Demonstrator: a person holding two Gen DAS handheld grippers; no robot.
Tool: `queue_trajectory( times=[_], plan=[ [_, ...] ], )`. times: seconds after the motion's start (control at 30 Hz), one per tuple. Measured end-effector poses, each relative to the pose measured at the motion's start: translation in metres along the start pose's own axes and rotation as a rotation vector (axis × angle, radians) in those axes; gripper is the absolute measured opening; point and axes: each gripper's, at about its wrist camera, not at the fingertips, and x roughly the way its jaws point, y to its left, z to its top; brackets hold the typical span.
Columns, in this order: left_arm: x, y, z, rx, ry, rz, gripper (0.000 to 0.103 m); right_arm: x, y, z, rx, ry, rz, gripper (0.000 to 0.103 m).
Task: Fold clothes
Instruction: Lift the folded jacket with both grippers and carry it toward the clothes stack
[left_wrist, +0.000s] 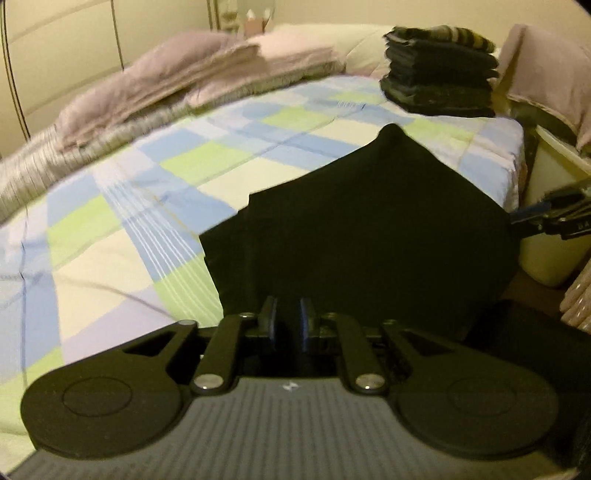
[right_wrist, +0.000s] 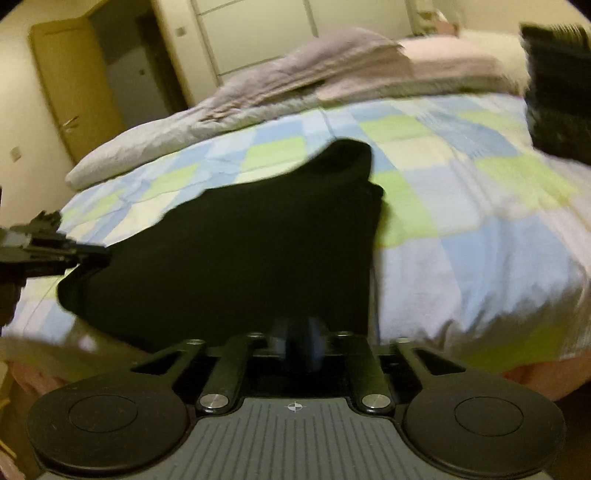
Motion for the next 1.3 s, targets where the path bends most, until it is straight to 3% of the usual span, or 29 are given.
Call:
queue_trajectory(
  times=[0.03,0.07,0.2,0.33,0.53,0.83,0.93,1.0,1.03,1.13,1.3],
  plan=[
    [0.000,-0.003,-0.003,0.011,0.014,-0.004,0.011,-0.002,0.003,-0.002,-0.012,-0.010,-0.002,0.069],
    [0.004,-0.005,-0.007,0.021,0.035,-0.006,0.011,-0.001,0.005,-0.005,-0.022,-0.009,-0.007,0.070],
    [0.016,-0.003,-0.013,-0.018,0.059,-0.012,0.011,0.012,0.012,-0.010,-0.069,0.031,-0.059,0.070],
    [0.018,0.002,-0.013,-0.037,0.063,-0.026,0.012,0.011,0.027,-0.011,-0.166,0.007,-0.060,0.070],
    [0.019,0.003,-0.014,-0.053,0.052,-0.026,0.012,0.016,0.060,-0.019,-0.449,-0.009,-0.090,0.070],
    [0.013,-0.002,-0.013,-0.003,0.034,-0.009,0.013,0.052,0.104,-0.057,-0.932,0.072,-0.143,0.070],
    [0.001,-0.011,-0.010,0.095,-0.004,0.021,0.027,0.074,0.108,-0.069,-1.073,0.108,-0.187,0.070],
    [-0.012,-0.022,-0.010,0.204,-0.053,0.058,0.069,0.082,0.107,-0.069,-1.125,0.121,-0.201,0.068],
    [-0.019,-0.031,-0.013,0.283,-0.082,0.076,0.075,0.084,0.105,-0.067,-1.128,0.131,-0.191,0.056],
    [-0.029,-0.059,-0.024,0.521,-0.127,0.087,0.078,0.079,0.102,-0.052,-1.076,0.136,-0.150,0.031],
    [0.003,-0.099,-0.039,0.762,-0.045,0.128,0.076,0.066,0.095,-0.022,-0.970,0.084,-0.125,0.028]
  ],
)
